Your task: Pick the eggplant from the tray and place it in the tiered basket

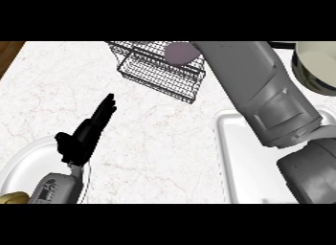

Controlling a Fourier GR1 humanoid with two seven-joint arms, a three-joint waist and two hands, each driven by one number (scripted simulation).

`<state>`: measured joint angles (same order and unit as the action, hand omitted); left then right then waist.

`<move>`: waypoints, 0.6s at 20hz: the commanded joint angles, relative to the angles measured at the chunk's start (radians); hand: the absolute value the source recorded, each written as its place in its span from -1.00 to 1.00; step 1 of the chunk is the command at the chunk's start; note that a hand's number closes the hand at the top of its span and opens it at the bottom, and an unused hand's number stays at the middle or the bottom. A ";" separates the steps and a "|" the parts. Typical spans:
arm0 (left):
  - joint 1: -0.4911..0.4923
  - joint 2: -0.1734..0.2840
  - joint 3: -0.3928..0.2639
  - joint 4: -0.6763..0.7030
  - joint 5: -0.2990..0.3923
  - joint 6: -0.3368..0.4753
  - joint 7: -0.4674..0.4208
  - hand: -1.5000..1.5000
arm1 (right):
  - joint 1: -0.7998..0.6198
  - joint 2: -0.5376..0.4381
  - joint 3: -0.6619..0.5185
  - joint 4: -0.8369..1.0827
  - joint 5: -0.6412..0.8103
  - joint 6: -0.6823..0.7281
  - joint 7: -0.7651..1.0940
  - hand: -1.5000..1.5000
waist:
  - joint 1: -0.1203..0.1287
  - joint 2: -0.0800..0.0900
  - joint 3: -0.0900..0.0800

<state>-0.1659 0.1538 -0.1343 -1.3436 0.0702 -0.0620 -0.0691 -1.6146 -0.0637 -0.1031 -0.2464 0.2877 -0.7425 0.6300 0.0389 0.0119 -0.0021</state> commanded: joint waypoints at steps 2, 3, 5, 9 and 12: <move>0.031 -0.009 0.012 0.014 -0.010 0.027 -0.017 0.00 | 0.024 -0.089 0.050 -0.003 0.084 -0.172 0.017 -1.00 | -0.044 -0.016 0.001; 0.030 0.003 0.013 -0.014 -0.003 0.013 -0.006 0.00 | 0.028 -0.101 0.046 -0.025 0.084 -0.192 0.017 -1.00 | -0.047 -0.020 0.002; 0.079 0.007 0.017 -0.047 0.017 0.002 0.000 0.00 | 0.089 -0.130 0.022 -0.092 0.061 -0.214 -0.025 -1.00 | -0.052 -0.025 0.003; 0.078 0.048 0.071 -0.024 0.033 -0.008 -0.005 0.00 | 0.199 -0.193 0.004 -0.256 0.027 -0.163 -0.083 -1.00 | -0.083 -0.033 0.004; 0.102 0.046 0.075 -0.035 0.042 -0.011 -0.010 0.00 | 0.316 -0.254 -0.018 -0.390 -0.017 -0.108 -0.106 -1.00 | -0.105 -0.040 0.004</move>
<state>-0.0903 0.1756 -0.0880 -1.3685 0.0888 -0.0538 -0.0716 -1.4134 -0.2556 -0.1051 -0.5008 0.3016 -0.8727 0.5524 -0.0448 -0.0210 0.0014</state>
